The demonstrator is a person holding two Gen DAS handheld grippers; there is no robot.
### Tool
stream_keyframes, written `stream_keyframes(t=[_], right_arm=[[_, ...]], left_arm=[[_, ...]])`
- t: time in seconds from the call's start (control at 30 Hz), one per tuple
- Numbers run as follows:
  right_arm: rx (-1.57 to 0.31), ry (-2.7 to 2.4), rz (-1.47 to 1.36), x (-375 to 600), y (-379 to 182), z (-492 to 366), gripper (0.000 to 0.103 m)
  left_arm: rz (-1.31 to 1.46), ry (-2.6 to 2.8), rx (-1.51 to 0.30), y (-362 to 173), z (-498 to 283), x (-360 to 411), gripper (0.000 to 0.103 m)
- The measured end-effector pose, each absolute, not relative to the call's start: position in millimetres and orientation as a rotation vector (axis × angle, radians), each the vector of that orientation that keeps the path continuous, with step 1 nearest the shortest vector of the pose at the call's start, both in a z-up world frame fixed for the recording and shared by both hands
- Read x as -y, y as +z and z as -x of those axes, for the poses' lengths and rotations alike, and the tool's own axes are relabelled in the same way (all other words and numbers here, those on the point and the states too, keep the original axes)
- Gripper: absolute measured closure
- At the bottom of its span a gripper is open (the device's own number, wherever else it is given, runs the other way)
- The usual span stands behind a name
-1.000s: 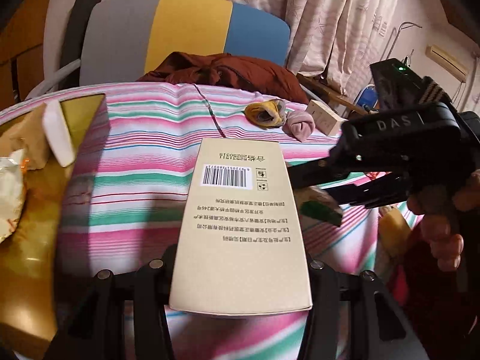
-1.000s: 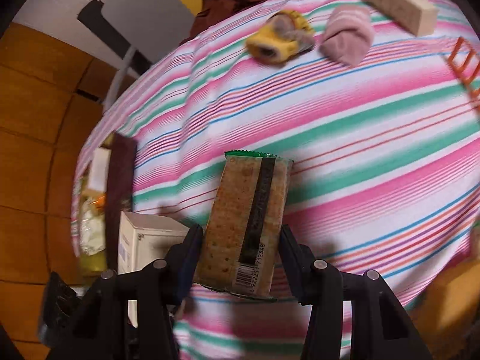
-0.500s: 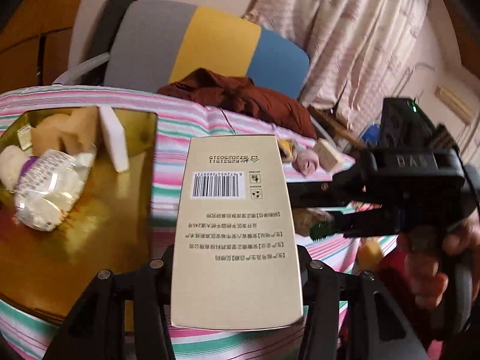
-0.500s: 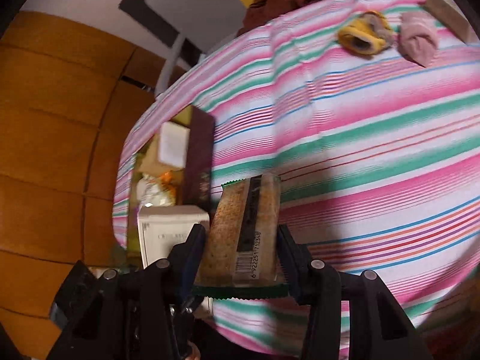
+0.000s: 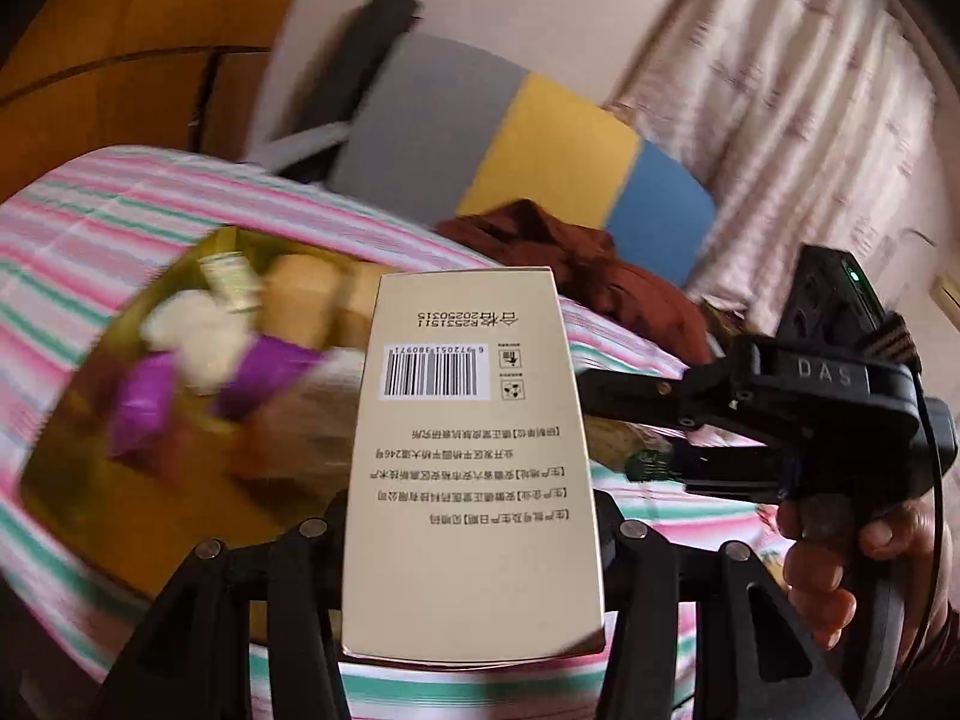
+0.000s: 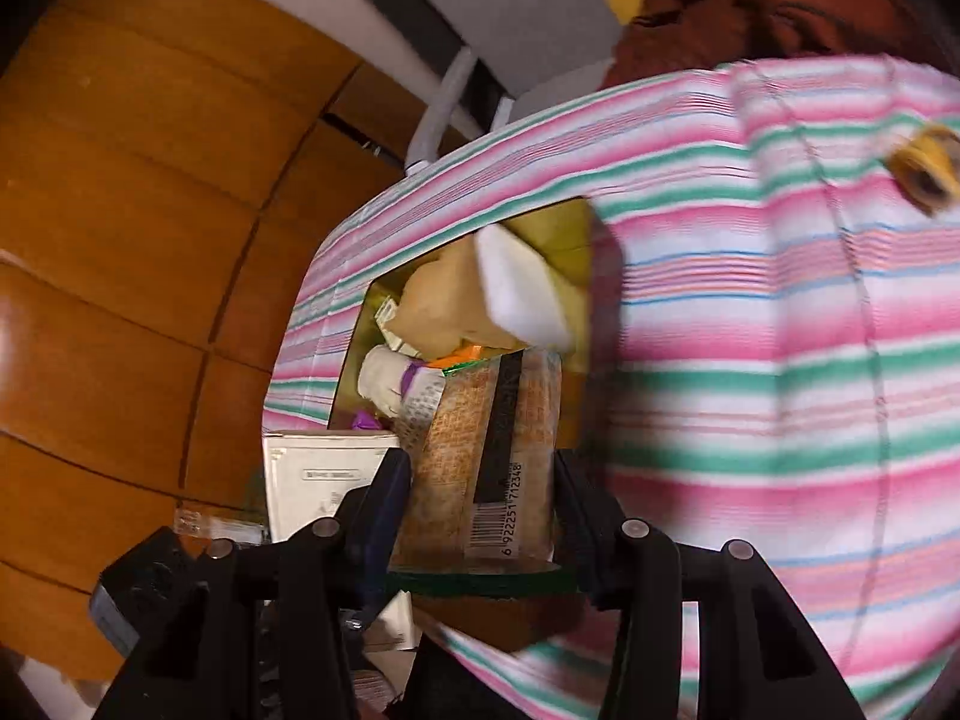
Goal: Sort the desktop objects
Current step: 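Carry the cream box and cracker packet over the gold tray, then open both tools to drop the box and cracker packet into the tray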
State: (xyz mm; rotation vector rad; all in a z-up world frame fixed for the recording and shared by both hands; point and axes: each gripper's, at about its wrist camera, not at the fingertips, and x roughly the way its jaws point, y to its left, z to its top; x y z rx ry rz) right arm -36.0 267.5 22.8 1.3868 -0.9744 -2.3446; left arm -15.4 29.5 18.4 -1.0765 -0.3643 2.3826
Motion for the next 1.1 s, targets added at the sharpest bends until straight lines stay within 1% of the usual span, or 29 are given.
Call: stream_keyframes(t=[0.03, 0.13, 0.23, 0.3, 0.33, 0.4, 0.47, 0.53, 0.6, 0.73, 0.83, 0.87, 0.93, 1.1], right_arm=[[0.966, -2.354, -1.391, -262, 20, 41, 0.051], [0.894, -2.395, -1.415, -245, 14, 51, 0.041], [0.861, -2.388, -1.422, -235, 10, 52, 0.039], [0.861, -2.379, -1.437, -232, 7, 50, 0.036], [0.869, -2.372, -1.436, -231, 6, 49, 0.033], [0.876, -2.37, -1.435, -232, 5, 45, 0.032], [0.877, -2.367, -1.429, -232, 6, 43, 0.03], [0.873, -2.356, -1.427, -232, 7, 40, 0.03], [0.875, -2.354, -1.425, -232, 7, 38, 0.03], [0.891, -2.343, -1.421, -234, 6, 35, 0.029], [0.896, -2.343, -1.416, -238, 7, 32, 0.029], [0.9, -2.344, -1.415, -239, 7, 31, 0.027], [0.914, -2.348, -1.411, -243, 7, 29, 0.024], [0.919, -2.368, -1.419, -259, 8, 17, 0.023]], left_arm=[[1.092, 2.405, 0.379, 16, 18, -18, 0.052], [1.144, 2.46, 0.421, 7, 28, 13, 0.052], [1.207, 2.506, 0.453, -4, 38, 38, 0.052], [1.247, 2.515, 0.47, -13, 43, 49, 0.052], [1.275, 2.514, 0.461, -18, 49, 50, 0.052], [1.343, 2.513, 0.387, -27, 59, 50, 0.049], [1.386, 2.537, 0.299, -30, 65, 46, 0.042], [1.392, 2.586, 0.223, -29, 66, 43, 0.041], [1.364, 2.605, 0.237, -25, 63, 45, 0.04], [1.302, 2.679, 0.347, -11, 52, 56, 0.04], [1.242, 2.766, 0.346, 1, 46, 60, 0.04], [1.231, 2.772, 0.338, 3, 43, 59, 0.04], [1.214, 2.77, 0.323, 9, 38, 52, 0.04], [1.196, 2.691, 0.301, 15, 33, 28, 0.04]])
